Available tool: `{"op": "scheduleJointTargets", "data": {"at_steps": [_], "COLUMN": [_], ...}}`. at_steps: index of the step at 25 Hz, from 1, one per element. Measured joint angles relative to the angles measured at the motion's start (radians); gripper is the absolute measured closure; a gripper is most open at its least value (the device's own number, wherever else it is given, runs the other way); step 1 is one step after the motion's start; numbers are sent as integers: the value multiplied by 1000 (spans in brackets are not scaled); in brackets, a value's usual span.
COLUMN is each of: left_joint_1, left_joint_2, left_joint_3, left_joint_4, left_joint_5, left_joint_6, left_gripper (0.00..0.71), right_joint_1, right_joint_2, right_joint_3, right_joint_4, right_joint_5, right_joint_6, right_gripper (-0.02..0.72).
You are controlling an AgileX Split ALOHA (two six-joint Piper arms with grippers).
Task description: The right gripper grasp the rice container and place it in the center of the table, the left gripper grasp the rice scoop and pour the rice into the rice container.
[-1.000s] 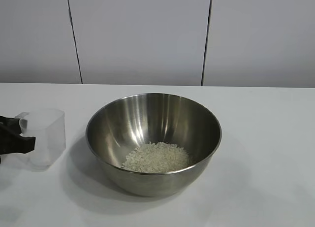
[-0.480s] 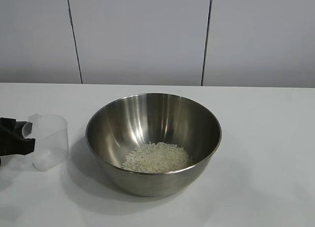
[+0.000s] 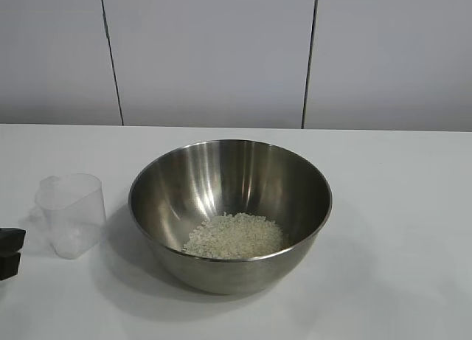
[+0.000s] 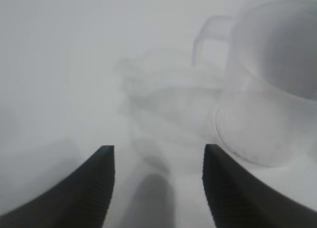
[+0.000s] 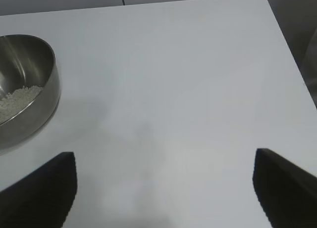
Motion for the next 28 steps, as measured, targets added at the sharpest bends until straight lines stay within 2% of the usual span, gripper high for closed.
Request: {"op": "scheduleJointTargets", "data": {"at_steps": [2, 6, 9, 14, 16, 19, 21, 23, 28], "left_joint_1": [0, 0, 0, 0, 0, 13, 52, 121, 383], "left_joint_2": [-23, -111, -219, -455, -555, -670, -702, -711, -712], "left_joint_3": [4, 6, -22, -134, -224, -432, -557, -667, -862], "left_joint_4": [-4, -12, -14, -14, -14, -14, -12, -12, -12], "left_joint_5": [0, 2, 140, 524, 772, 1178, 1366, 1505, 1722], "left_joint_6": [-20, -24, 18, 56, 56, 59, 77, 93, 149], "left_gripper": [112, 72, 66, 65, 65, 65, 70, 74, 74], "right_joint_1": [0, 0, 0, 0, 0, 0, 0, 0, 0], "right_joint_2": [0, 0, 0, 0, 0, 0, 0, 0, 0], "right_joint_3": [0, 0, 0, 0, 0, 0, 0, 0, 0], "right_joint_4": [0, 0, 0, 0, 0, 0, 0, 0, 0], "right_joint_5": [0, 0, 0, 0, 0, 0, 0, -1, 0], "right_joint_6": [0, 0, 0, 0, 0, 0, 0, 0, 0], "right_gripper": [42, 42, 42, 42, 42, 42, 42, 42, 42]}}
